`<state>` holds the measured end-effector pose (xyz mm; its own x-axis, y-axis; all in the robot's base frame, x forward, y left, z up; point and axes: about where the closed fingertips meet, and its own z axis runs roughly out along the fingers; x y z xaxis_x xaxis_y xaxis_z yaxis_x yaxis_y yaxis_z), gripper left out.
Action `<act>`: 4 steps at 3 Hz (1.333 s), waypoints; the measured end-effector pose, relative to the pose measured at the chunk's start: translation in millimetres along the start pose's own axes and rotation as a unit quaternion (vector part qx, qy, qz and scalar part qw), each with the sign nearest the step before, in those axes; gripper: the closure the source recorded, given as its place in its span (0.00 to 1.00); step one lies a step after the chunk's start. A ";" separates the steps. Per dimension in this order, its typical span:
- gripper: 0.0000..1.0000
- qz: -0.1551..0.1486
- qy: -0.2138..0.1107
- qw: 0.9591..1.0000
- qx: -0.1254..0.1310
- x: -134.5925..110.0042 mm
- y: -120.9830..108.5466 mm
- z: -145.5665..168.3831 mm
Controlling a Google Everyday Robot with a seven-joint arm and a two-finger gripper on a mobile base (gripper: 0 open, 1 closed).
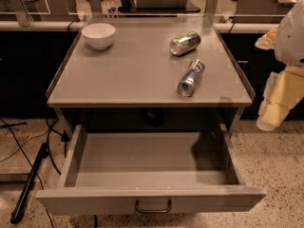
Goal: Place redbull can into top drawer
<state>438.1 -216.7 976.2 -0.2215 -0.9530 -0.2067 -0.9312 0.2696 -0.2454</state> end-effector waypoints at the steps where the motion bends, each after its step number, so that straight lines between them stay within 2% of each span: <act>1: 0.00 0.000 0.000 1.000 0.000 0.0 0.0 0.0; 2: 0.00 -0.050 -0.013 0.999 0.002 -8.5 2.0 1.4; 3: 0.00 -0.165 -0.064 0.984 0.008 -58.4 4.2 4.1; 4: 0.00 -0.232 -0.074 0.970 0.013 -69.8 6.7 1.8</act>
Offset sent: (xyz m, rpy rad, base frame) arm -0.0047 0.0569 -0.0069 -0.0399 -0.1394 0.6698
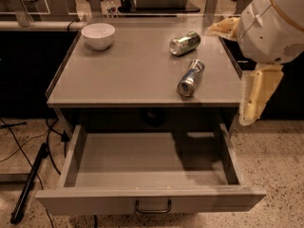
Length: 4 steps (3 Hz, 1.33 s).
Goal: Place redbull can into top drawer
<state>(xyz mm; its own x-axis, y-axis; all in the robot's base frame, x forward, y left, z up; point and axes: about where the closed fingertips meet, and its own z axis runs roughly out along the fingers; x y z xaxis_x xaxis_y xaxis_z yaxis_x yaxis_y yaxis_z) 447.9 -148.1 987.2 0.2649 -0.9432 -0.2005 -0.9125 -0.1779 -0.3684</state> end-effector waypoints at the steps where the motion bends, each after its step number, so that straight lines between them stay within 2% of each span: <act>1: 0.00 -0.001 0.000 1.000 0.000 -0.2 0.0 -0.2; 2: 0.00 -0.040 0.032 0.998 0.030 1.2 -6.8 -1.9; 3: 0.00 -0.130 0.081 0.984 0.090 -1.9 -32.8 1.1; 4: 0.00 -0.140 0.084 0.979 0.121 -6.3 -47.5 -6.4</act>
Offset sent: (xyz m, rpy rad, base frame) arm 0.0201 -0.0032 0.0088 -0.1967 -0.2504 0.1039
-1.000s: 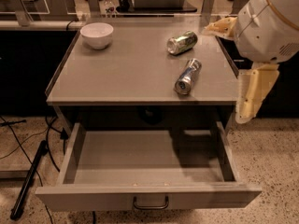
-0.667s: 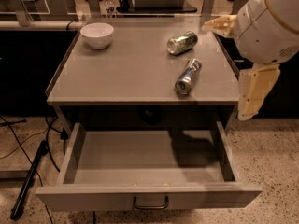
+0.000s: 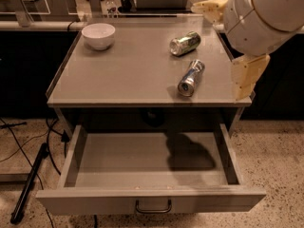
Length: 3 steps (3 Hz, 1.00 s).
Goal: Place redbull can into top drawer
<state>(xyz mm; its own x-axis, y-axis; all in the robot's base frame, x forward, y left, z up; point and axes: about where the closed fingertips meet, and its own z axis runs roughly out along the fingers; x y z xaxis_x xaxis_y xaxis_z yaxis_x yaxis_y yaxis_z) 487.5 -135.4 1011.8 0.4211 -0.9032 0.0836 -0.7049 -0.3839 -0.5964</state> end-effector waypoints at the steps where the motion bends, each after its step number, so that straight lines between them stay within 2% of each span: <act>1: 0.00 0.002 -0.001 1.000 -0.003 -1.1 1.5 -1.4; 2: 0.00 -0.012 0.014 1.000 0.002 -5.3 -0.6 -1.6; 3: 0.00 -0.055 0.031 0.998 0.015 -13.1 -3.6 7.5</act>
Offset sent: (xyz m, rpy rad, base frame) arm 0.0028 0.0056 -0.0108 -0.0789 -0.0291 0.0044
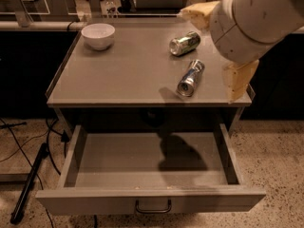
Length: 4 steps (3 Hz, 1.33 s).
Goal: Place redbull can into top drawer
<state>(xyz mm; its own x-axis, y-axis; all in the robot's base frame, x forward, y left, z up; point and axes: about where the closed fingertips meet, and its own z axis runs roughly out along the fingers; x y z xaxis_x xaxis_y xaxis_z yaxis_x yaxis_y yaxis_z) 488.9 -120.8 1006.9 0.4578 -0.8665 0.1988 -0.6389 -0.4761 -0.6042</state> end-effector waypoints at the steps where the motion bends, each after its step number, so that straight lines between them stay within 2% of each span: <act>1: 0.00 -0.037 -0.012 0.999 0.003 -4.1 -8.1 21.3; 2: 0.00 -0.061 -0.036 0.997 -0.014 -0.1 -20.5 58.9; 3: 0.00 -0.086 -0.044 0.995 -0.038 5.1 -35.2 97.0; 4: 0.00 -0.114 -0.035 0.991 -0.060 16.5 -52.4 132.5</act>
Offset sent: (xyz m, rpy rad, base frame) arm 0.1009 0.0285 -0.0693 -0.0518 0.1291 0.2121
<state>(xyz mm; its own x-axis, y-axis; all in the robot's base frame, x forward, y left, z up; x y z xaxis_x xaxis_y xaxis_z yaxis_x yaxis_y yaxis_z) 611.8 -90.2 939.6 0.6383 -0.7234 0.2630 -0.5804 -0.6768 -0.4529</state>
